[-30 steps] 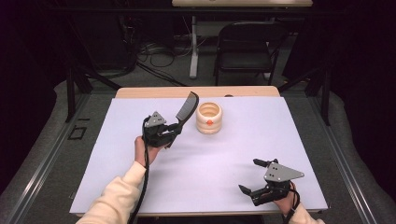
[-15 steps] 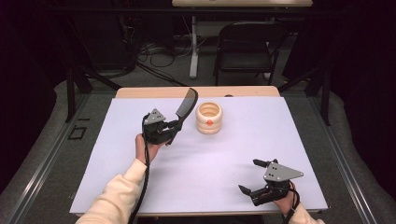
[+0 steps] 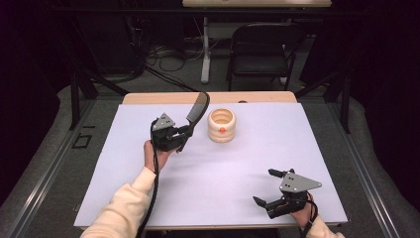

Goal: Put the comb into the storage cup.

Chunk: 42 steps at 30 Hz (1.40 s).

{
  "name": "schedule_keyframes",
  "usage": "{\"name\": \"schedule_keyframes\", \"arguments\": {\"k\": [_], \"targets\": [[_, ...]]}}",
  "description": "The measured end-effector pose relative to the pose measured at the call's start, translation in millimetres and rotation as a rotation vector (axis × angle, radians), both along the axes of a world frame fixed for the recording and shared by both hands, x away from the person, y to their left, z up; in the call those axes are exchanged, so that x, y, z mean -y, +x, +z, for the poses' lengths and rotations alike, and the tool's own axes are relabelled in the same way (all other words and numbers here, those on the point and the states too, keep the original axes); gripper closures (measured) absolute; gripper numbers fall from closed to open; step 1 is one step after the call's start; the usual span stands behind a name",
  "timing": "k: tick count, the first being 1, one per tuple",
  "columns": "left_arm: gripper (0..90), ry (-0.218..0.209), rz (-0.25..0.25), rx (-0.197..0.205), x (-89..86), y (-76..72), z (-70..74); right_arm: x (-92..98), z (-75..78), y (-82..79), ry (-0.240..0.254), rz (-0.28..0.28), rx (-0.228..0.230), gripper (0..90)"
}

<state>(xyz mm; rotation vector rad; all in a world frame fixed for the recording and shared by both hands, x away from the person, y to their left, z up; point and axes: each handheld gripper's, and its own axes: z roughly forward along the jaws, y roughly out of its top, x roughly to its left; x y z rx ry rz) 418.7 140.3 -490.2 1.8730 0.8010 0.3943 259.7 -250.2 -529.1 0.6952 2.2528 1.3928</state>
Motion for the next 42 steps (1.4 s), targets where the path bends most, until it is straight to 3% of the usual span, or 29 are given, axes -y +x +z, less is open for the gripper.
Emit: {"name": "schedule_keyframes", "arguments": {"k": [12,42], "targets": [[72.3,-0.024,0.008,0.019,-2.8,3.8,7.2,-0.3,0.0,0.1,-0.001,-0.003,0.000,0.0],[72.4,-0.032,0.009,0.020,0.9,11.2,10.9,-0.3,-0.2,1.3,0.001,-0.001,-0.004,0.0]]}}
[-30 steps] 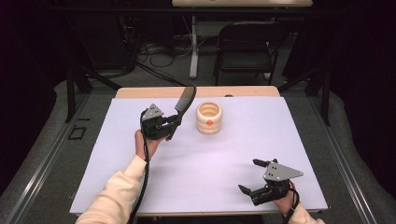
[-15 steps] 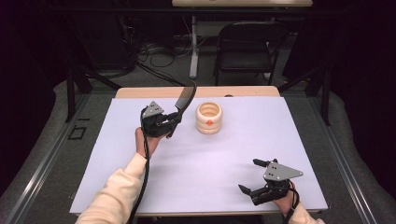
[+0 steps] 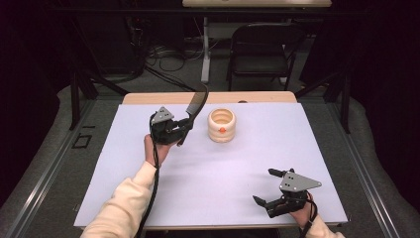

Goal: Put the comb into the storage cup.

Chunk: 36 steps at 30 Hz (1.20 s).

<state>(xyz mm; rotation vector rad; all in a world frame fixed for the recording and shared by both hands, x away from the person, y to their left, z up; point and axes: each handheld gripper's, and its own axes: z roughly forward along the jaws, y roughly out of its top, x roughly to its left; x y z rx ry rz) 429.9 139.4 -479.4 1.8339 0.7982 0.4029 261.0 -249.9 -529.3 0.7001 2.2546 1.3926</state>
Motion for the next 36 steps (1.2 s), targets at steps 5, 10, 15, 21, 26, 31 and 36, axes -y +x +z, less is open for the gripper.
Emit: {"name": "schedule_keyframes", "arguments": {"k": [5,10,15,21,26,31,36], "targets": [[72.3,0.000,0.005,0.005,0.8,-0.4,1.4,-0.6,0.2,0.7,-0.002,0.004,0.004,0.0],[72.3,-0.008,0.002,0.011,3.7,1.8,4.1,-1.0,-0.1,1.8,0.002,0.005,0.002,0.0],[72.3,-0.001,-0.006,0.012,10.5,2.7,4.6,-1.6,0.5,1.3,0.004,0.006,0.003,0.0],[72.4,-0.012,-0.010,0.025,15.2,3.6,14.6,-1.4,0.9,1.9,0.004,0.008,0.008,0.0],[72.3,-0.030,-0.010,0.031,18.9,6.2,16.9,-0.8,0.7,2.6,0.005,0.010,0.002,0.0],[72.3,-0.030,-0.013,0.036,24.1,7.4,19.5,-1.6,1.2,1.3,0.006,0.011,0.009,0.0],[72.3,-0.042,-0.010,0.045,26.1,11.7,22.6,-1.7,0.9,2.1,0.006,0.013,0.006,0.0]]}}
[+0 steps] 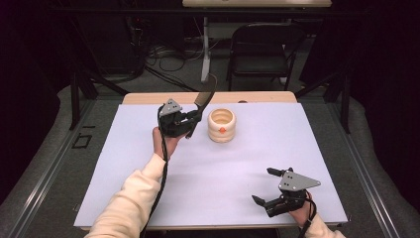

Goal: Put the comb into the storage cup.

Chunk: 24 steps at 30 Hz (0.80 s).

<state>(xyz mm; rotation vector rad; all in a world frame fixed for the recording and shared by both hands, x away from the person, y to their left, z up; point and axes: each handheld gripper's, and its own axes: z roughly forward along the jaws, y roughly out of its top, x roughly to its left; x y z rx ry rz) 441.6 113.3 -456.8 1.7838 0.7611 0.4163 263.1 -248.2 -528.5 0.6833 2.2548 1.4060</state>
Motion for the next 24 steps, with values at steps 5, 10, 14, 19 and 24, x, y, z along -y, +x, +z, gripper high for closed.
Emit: {"name": "schedule_keyframes", "arguments": {"k": [5,10,14,19,24], "targets": [[72.3,-0.037,0.005,-0.014,3.6,8.5,-1.3,0.5,0.3,-0.8,0.002,-0.002,0.001,0.0],[72.3,-0.041,0.010,-0.006,8.4,11.8,-2.0,0.8,0.2,-0.5,0.002,-0.002,0.000,0.0],[72.3,-0.048,0.016,0.003,10.9,14.2,-0.2,1.2,0.4,-0.8,0.005,-0.001,0.000,0.0],[72.3,-0.047,0.013,0.013,14.7,17.1,2.4,1.2,0.5,-0.8,0.003,-0.001,0.001,0.0],[72.3,-0.053,0.012,0.025,18.4,20.4,4.0,1.6,0.3,-0.2,0.004,-0.004,0.002,0.0]]}}
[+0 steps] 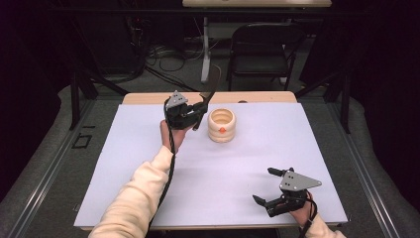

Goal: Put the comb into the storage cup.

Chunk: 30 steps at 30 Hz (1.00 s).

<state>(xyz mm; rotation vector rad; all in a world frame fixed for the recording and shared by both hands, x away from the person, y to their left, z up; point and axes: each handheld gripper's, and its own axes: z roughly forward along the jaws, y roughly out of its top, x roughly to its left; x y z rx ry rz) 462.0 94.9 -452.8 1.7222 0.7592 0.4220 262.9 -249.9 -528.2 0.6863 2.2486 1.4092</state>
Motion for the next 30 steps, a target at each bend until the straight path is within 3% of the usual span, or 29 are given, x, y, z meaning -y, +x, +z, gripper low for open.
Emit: {"name": "schedule_keyframes", "arguments": {"k": [11,24,30], "targets": [[72.3,-0.019,0.001,0.015,8.4,7.6,3.3,0.1,0.2,-0.6,-0.002,0.000,0.000,0.0],[72.3,-0.014,-0.025,0.057,21.9,16.7,5.0,0.1,0.3,-1.4,-0.005,-0.001,0.002,0.0],[72.3,-0.007,-0.009,0.069,28.1,20.6,7.5,-0.3,0.3,-1.6,-0.005,0.000,0.001,0.0]]}}
